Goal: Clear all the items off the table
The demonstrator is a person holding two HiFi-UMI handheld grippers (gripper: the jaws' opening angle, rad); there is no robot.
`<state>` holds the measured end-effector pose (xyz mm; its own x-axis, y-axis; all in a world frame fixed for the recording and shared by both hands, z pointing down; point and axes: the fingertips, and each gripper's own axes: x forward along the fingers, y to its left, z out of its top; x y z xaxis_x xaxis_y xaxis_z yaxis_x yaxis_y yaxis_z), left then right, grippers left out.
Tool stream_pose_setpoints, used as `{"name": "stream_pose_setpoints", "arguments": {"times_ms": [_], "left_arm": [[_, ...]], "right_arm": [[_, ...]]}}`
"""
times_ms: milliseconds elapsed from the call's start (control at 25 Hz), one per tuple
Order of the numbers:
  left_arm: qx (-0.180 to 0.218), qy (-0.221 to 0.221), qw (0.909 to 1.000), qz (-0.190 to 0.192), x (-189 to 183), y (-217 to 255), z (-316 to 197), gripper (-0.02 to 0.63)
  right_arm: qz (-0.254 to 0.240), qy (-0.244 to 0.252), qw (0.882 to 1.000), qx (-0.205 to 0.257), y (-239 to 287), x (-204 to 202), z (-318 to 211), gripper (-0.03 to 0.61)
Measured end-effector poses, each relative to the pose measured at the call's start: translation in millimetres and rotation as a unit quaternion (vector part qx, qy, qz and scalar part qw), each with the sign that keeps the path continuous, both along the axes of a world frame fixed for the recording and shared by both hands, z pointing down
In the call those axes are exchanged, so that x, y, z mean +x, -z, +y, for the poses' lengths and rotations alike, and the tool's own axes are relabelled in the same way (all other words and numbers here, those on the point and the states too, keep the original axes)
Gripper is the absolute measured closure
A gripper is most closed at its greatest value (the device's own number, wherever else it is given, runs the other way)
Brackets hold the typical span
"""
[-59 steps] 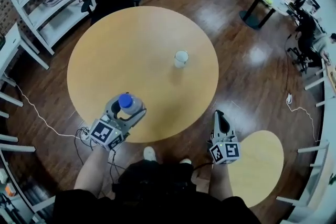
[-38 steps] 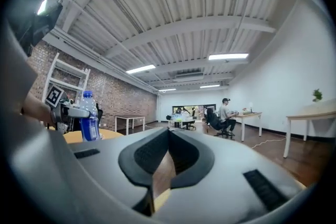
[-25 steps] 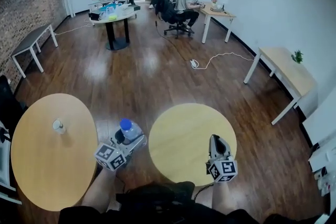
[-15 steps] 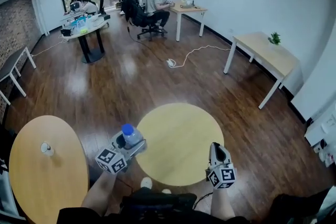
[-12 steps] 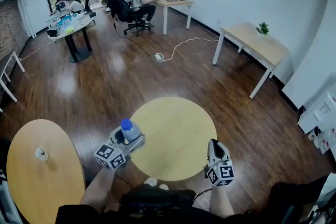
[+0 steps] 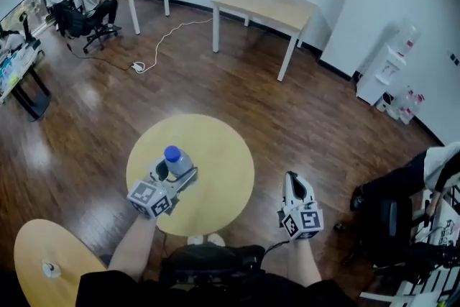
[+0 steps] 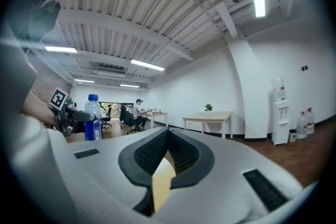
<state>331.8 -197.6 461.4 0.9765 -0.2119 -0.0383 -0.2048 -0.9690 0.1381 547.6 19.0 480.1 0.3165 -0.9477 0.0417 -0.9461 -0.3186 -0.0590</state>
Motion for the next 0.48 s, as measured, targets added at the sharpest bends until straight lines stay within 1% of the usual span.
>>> {"name": "stream_pose_setpoints", "arguments": {"times_ms": [200,360,480], "left_arm": [[-0.008,-0.070,0.9971,-0.028,53,-16,14,0.255],[-0.008,-0.099,0.9941,-0.043,82,-18,1,0.255],[-0.010,-0.119,0.9912,-0.058,98,-28,7,0.255]], "right_arm": [[-0.014,-0.073,0.997,-0.022,-13,10,51,0.574],[-0.024,-0.098,0.994,-0.039,-11,11,49,0.574],[-0.033,-0.114,0.991,-0.053,-14,9,57,0.574]]}}
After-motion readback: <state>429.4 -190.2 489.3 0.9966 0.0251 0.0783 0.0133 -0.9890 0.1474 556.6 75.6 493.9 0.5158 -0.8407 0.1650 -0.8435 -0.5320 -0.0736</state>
